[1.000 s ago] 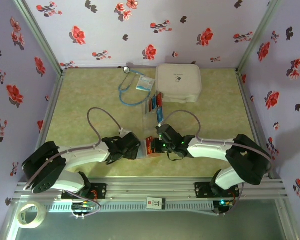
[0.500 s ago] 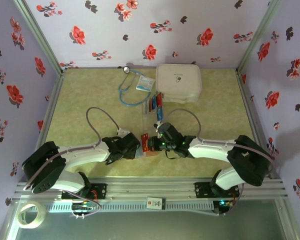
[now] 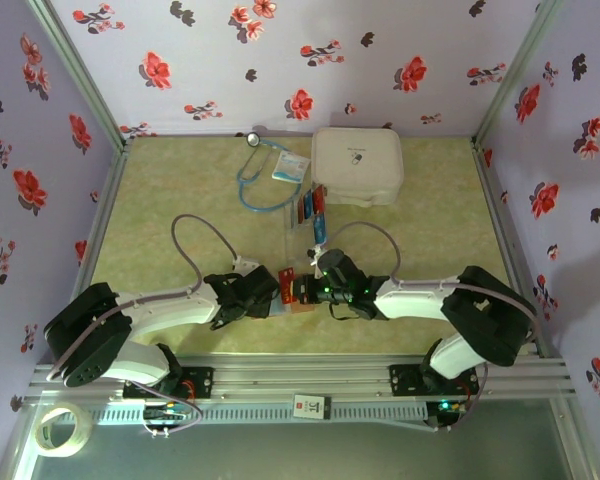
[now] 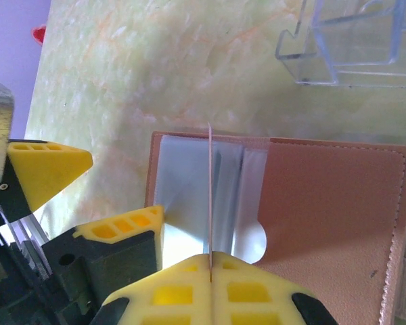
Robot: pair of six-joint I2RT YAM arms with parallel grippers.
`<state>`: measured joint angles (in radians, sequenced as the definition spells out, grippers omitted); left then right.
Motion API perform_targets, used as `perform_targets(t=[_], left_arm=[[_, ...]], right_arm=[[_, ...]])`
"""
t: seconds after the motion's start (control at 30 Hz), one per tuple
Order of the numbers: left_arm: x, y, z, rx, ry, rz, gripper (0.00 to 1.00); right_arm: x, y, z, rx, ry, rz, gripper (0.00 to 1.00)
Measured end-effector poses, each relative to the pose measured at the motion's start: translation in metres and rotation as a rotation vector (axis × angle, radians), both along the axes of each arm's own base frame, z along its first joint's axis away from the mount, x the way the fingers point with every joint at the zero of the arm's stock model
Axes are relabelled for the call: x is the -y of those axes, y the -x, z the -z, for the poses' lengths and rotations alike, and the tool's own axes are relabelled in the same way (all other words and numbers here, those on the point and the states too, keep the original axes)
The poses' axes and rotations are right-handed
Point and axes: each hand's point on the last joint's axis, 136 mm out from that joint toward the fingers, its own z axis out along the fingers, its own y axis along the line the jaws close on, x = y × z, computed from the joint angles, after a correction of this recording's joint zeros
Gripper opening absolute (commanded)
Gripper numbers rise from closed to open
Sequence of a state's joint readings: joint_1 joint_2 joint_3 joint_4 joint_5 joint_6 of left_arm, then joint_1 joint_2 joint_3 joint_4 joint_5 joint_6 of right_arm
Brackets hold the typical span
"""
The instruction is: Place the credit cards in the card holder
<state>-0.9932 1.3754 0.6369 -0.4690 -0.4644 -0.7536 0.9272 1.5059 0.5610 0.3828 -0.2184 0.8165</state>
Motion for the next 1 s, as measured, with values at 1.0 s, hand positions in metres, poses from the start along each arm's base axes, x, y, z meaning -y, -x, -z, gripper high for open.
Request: perform_targets(t=[1.0], left_arm=[[0.000, 0.000, 0.000, 0.000, 0.001, -0.003, 1.00]], right_arm=[[-0.003, -0.005, 0.013, -0.015, -0.044, 0.032, 0.00]])
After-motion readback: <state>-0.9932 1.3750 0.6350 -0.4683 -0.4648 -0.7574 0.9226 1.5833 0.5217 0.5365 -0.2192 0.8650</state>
